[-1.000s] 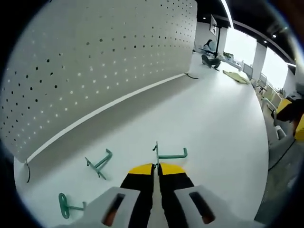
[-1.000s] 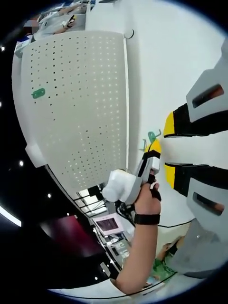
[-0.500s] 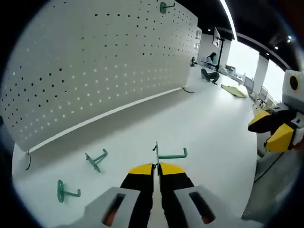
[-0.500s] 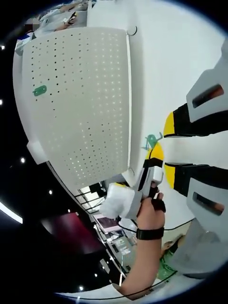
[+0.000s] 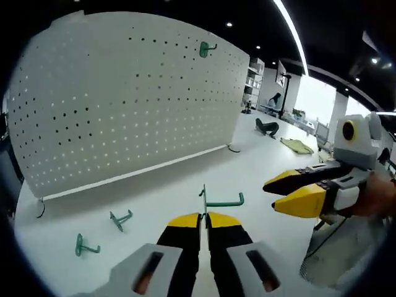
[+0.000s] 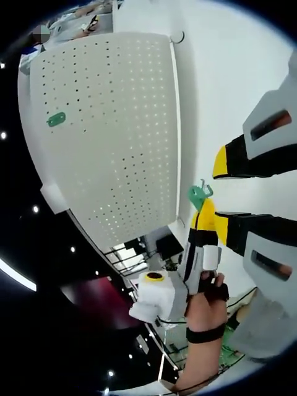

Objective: Insert the hook assembly into the mounting plate slot until the hook locks in place.

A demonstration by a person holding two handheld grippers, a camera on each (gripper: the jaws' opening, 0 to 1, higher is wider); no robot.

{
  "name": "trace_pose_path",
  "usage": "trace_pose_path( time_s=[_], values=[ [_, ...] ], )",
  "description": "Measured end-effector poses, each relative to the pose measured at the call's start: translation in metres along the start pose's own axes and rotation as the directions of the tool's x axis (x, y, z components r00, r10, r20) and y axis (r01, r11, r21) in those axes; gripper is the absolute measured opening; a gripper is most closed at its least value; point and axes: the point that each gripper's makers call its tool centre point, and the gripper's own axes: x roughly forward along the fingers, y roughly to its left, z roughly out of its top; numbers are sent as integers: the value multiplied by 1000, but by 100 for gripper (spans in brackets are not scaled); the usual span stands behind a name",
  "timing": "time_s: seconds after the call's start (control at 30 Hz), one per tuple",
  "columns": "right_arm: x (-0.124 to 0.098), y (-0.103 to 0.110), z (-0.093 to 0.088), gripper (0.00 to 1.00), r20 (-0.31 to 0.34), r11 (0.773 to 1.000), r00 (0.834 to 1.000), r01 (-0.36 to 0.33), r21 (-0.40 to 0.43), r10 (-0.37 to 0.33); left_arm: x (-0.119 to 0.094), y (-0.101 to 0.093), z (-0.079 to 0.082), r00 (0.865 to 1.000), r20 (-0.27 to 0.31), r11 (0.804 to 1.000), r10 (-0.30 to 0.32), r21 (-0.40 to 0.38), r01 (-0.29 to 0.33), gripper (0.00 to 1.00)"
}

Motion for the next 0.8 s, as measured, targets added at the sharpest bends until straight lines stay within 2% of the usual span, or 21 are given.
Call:
trace_pose_path(
  time_s=[0.23,0.3,0.5,0.67,0.8],
  values=[
    [0,11,9,21,20,1000,1000,-12,8,12,-17,-19,13,996,75,999,-44,2,44,4],
    [-1,18,16,20,49,1000,999,-19,20,18,-20,-24,14,994,91,998,-63,9,62,4],
    [1,32,21,16,32,1000,999,-30,9,29,-33,-30,20,984,156,995,-92,-13,95,4],
    [-3,40,26,10,46,998,998,-38,45,36,-46,-38,22,969,211,990,-132,-30,141,4],
    [-6,47,30,9,44,996,998,-44,73,40,-55,-45,33,952,271,987,-145,-33,160,4]
  ],
)
